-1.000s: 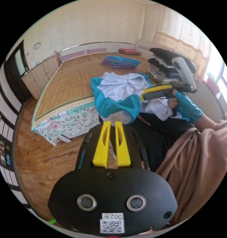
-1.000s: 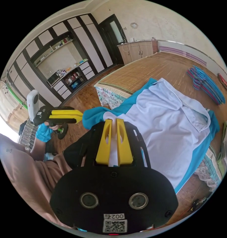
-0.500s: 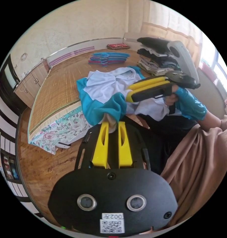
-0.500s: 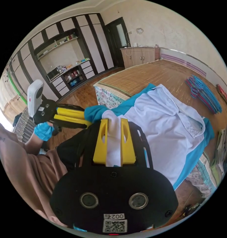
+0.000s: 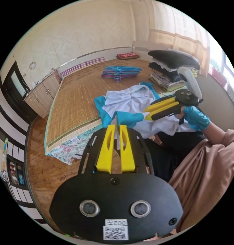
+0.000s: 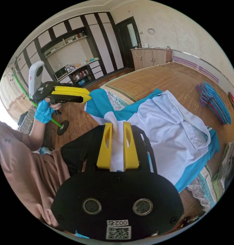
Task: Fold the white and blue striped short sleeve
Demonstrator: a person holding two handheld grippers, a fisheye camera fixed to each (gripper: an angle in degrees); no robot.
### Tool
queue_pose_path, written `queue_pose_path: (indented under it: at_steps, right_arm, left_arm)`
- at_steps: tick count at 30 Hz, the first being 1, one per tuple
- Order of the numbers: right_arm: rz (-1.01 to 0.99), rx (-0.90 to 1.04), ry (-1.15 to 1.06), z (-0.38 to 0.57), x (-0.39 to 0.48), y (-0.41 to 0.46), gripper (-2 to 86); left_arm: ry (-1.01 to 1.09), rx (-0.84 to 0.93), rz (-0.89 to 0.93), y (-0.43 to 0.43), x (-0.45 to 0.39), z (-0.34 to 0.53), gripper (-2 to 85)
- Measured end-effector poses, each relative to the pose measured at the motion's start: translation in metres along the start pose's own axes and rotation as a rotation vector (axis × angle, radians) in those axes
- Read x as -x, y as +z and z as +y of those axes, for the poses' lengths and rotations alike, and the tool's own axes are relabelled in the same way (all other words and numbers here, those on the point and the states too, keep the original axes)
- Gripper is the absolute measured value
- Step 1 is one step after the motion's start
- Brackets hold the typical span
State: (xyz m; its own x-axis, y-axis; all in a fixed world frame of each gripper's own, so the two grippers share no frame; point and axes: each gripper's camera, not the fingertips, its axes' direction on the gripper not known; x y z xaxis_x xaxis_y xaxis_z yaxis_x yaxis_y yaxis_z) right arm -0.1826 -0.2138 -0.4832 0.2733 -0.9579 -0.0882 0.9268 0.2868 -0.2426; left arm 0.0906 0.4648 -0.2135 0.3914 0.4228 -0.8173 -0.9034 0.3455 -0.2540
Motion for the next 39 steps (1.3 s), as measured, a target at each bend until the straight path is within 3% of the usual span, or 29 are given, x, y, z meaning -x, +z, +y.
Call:
queue_pose_path:
  at_steps: [6, 10, 15, 19, 24, 30, 36, 39]
  right_arm:
    - [0.175, 0.135, 0.073, -0.009, -0.043, 0.020, 8.2]
    - [0.205, 0.099, 0.094, -0.008, -0.052, 0.007, 8.9]
    - [0.046, 0.016, 0.024, -0.003, -0.043, -0.031, 12.6]
    - [0.014, 0.125, -0.056, 0.007, -0.020, -0.025, 13.4]
    - [0.225, 0.280, -0.040, 0.027, -0.011, -0.009, 7.6]
    - [0.343, 0.186, -0.052, 0.030, -0.017, -0.046, 2.6]
    - [0.083, 0.104, -0.068, 0.042, -0.034, -0.101, 10.4]
    - [0.080, 0.086, -0.018, 0.068, -0.045, -0.135, 13.4]
  left_arm:
    - [-0.067, 0.049, 0.020, 0.038, 0.017, -0.015, 0.7]
    - [-0.063, 0.024, 0.099, 0.041, 0.015, -0.010, 3.8]
    - [0.005, 0.028, 0.072, 0.044, 0.004, -0.008, 5.9]
    - [-0.022, 0.044, 0.040, 0.058, 0.000, -0.012, 4.0]
    - [-0.045, 0.044, 0.007, 0.066, -0.007, -0.008, -0.5]
    - [-0.084, -0.010, -0.078, 0.027, -0.007, 0.002, -1.0]
    - [-0.118, 0.018, -0.150, -0.012, 0.000, 0.019, -1.0]
    - [-0.130, 0.055, -0.183, -0.012, 0.000, 0.029, -1.0]
